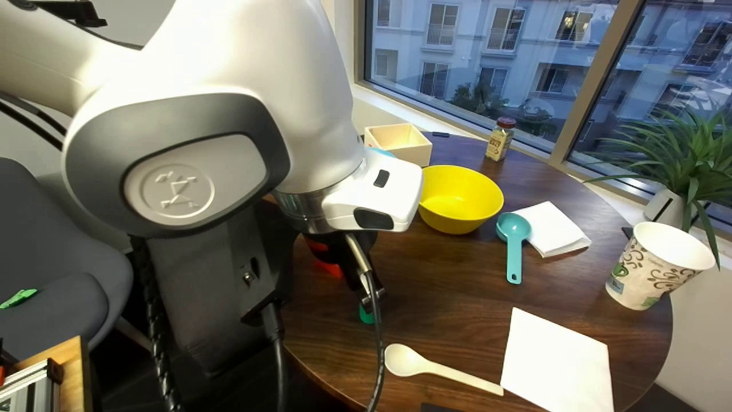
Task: Lift the cylinder plush block, put it on the table, put the two dices and the rectangle blush block on top of the cylinder plush block
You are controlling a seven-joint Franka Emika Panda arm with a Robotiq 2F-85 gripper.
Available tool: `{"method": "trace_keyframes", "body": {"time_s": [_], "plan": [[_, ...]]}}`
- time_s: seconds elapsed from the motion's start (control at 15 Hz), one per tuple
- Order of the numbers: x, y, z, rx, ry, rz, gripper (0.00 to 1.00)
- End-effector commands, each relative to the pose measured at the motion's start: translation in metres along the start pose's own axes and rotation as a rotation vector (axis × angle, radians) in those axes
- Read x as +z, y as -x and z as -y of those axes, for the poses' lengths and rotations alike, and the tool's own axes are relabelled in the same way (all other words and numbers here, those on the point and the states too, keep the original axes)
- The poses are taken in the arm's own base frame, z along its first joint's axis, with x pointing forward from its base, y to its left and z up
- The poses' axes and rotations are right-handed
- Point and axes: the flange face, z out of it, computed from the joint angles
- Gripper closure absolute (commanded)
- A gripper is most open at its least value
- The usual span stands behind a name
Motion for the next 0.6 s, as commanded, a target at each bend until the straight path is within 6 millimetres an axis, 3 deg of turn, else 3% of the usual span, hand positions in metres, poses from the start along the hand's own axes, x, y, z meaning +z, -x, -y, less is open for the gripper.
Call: {"method": "trace_keyframes", "body": {"time_s": [0.0, 0.07, 0.13, 0.2, 0.53], "plan": [[0.006, -0.005, 0.003, 0.029, -0.012, -0.017, 0.92], [0.006, -0.005, 0.003, 0.032, -0.011, -0.019, 0.72], [0.005, -0.006, 0.003, 0.037, -0.012, -0.020, 0.42], [0.004, -0.006, 0.004, 0.039, -0.011, -0.022, 0.42], [-0.020, -0.012, 0.013, 0.017, -0.013, -0.052, 0.06]]}}
